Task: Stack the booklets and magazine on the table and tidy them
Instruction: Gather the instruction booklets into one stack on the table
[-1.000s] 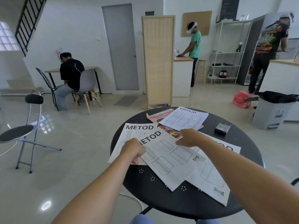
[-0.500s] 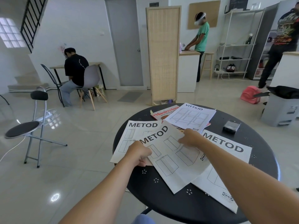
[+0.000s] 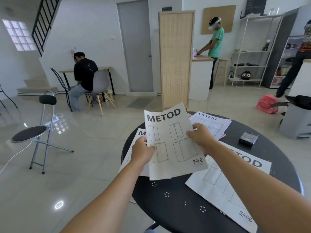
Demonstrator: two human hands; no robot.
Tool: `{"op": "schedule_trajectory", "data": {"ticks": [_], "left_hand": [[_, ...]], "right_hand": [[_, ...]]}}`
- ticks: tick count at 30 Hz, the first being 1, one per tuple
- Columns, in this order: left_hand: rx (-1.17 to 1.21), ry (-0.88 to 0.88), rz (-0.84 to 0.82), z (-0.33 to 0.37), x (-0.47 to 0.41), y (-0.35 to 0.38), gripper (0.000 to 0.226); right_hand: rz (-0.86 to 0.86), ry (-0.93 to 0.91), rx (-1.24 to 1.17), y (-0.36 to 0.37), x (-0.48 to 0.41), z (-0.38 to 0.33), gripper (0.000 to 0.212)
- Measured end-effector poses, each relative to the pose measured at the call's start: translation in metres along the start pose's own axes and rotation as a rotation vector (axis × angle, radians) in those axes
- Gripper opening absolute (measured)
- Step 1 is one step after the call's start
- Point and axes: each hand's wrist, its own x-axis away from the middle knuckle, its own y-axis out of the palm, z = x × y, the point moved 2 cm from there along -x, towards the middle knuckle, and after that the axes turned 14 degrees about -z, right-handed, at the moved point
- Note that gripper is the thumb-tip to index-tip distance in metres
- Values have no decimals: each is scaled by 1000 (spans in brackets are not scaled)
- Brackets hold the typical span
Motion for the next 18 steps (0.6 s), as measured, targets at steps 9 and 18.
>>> {"op": "schedule_trajectory", "data": {"ticks": [9,18], "left_hand": [[-231,-21,75,-15,-30,-46,17],[-543,-270,43,-46,-47,-54,22]], "right_hand": [[-151,107,130,48,-23,20,14],[-72,185,561,66,-42,28,14]]}}
